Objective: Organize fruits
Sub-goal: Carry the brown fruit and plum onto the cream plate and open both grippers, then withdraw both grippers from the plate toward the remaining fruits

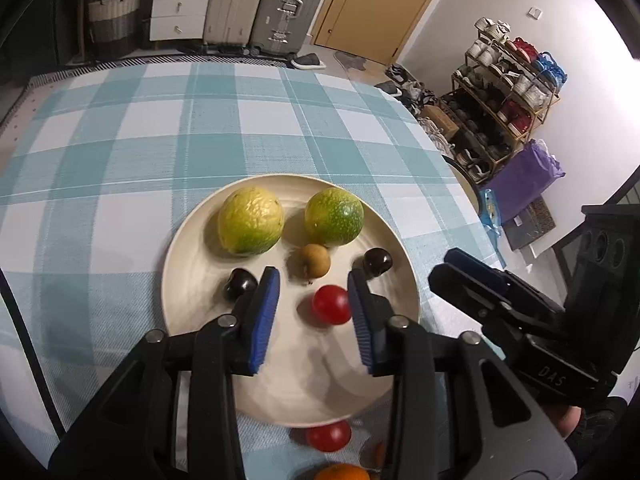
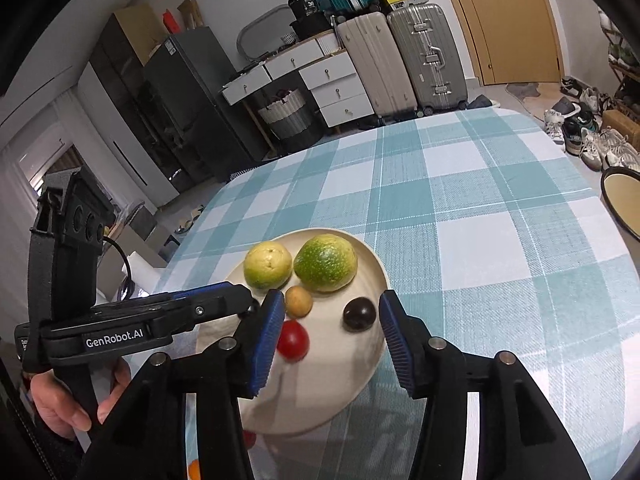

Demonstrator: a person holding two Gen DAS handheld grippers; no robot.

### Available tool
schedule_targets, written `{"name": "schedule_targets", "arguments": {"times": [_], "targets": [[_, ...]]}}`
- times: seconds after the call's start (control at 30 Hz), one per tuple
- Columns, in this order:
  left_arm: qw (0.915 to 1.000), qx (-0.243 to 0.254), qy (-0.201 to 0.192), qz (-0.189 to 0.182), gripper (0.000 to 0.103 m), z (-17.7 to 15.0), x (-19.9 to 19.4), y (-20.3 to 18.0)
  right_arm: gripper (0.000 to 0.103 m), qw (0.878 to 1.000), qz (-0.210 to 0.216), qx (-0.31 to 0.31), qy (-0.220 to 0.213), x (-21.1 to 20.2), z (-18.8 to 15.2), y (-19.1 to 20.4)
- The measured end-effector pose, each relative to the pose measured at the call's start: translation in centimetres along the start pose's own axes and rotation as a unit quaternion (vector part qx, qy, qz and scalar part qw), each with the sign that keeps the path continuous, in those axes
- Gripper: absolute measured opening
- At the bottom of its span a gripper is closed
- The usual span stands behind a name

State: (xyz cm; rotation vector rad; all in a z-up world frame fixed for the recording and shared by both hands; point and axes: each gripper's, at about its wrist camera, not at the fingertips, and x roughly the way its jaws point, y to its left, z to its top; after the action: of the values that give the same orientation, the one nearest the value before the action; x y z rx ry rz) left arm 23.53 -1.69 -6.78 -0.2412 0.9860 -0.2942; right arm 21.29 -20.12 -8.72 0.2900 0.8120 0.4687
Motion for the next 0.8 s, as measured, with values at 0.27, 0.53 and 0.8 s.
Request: {"name": "schedule_targets", "arguments": {"times": [0.27,0.53,0.8], "targets": [[0.9993,0.005,-0.022,0.030,0.055,-2.0,-3.2,-0.7,0.073,1.000,-0.004,-0.007,-0.019,-2.8,-1.1,1.3],[0.9974,0.008,-0.046,0.056,0.079,-3.8,-6.4,-1.3,0.086,0.999,-0.004,-0.012,-0.032,-5.4,-2.2,2.5],[0.9964,0.013,-0.049,0.068,0.081,-5.6,-8.3,-1.7,0.090,0.999,-0.008,-0.018,-0.039,-7.1,-2.9,3.4]]}}
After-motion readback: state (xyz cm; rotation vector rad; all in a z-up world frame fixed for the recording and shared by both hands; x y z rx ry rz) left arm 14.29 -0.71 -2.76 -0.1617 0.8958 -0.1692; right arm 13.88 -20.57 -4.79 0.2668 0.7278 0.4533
